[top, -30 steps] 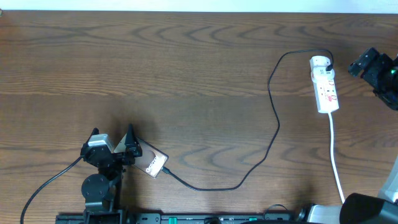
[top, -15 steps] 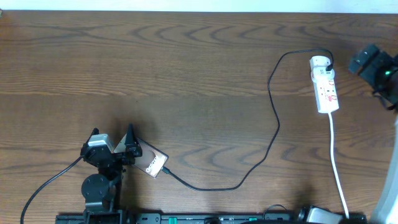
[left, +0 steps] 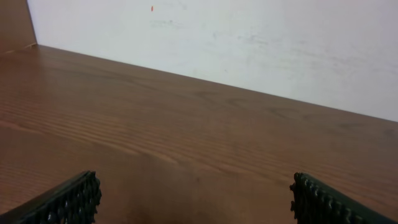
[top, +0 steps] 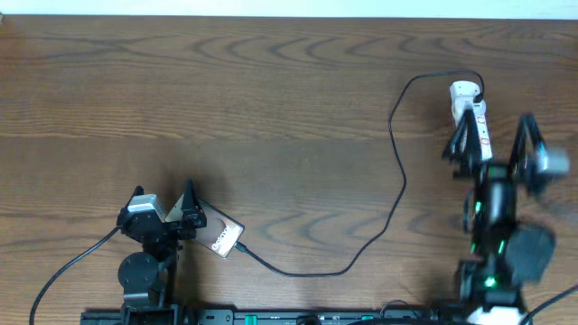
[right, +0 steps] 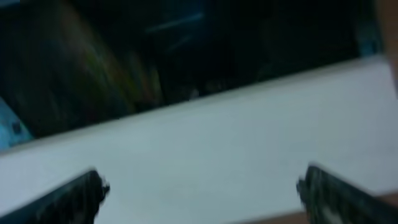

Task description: Plug charger to phone and switch on socket

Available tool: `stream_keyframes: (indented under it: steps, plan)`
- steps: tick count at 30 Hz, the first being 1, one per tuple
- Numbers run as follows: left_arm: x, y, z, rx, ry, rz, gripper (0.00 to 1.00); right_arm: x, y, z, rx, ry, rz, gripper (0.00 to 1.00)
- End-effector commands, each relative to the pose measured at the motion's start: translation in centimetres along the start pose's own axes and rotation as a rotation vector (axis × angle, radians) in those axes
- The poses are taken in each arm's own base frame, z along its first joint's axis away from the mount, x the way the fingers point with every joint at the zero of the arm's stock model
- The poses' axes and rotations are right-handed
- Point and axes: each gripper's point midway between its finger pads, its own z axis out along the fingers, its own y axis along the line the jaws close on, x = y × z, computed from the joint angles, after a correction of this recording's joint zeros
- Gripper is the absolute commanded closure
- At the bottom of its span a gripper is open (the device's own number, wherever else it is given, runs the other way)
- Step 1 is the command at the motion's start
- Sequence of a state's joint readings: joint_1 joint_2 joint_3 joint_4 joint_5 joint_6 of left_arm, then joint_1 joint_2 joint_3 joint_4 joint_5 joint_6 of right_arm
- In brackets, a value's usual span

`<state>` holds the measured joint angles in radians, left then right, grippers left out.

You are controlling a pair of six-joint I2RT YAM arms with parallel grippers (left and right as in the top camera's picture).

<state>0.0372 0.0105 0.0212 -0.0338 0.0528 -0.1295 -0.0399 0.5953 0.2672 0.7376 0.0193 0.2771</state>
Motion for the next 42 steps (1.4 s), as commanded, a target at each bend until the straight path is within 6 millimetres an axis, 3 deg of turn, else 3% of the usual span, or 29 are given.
stream_keyframes:
  steps: [1,5,13,17,22,42]
  plan:
    - [1.5,0.5,0.1,-0.019,0.046,0.014,0.04,1.5,-1.3,-2.8,0.039,-0.047,-0.026,0.01]
    - [1.5,0.5,0.1,-0.019,0.046,0.014,0.04,3.7,-2.2,-4.9,0.06,-0.033,-0.07,0.01]
    - [1.5,0.5,0.1,-0.019,0.046,0.014,0.04,7.4,-3.4,-6.2,0.11,0.137,-0.107,0.01]
    - [1.5,0.5,0.1,-0.019,0.046,0.014,0.04,10.7,-4.4,-7.5,0.149,0.283,-0.118,0.01]
    - [1.5,0.5,0.1,-0.019,0.046,0.014,0.04,15.7,-5.4,-10.5,0.182,0.517,-0.134,0.01]
    - [1.5,0.5,0.1,-0.019,0.046,0.014,0.04,14.7,-4.6,-10.1,0.14,0.47,-0.158,0.01]
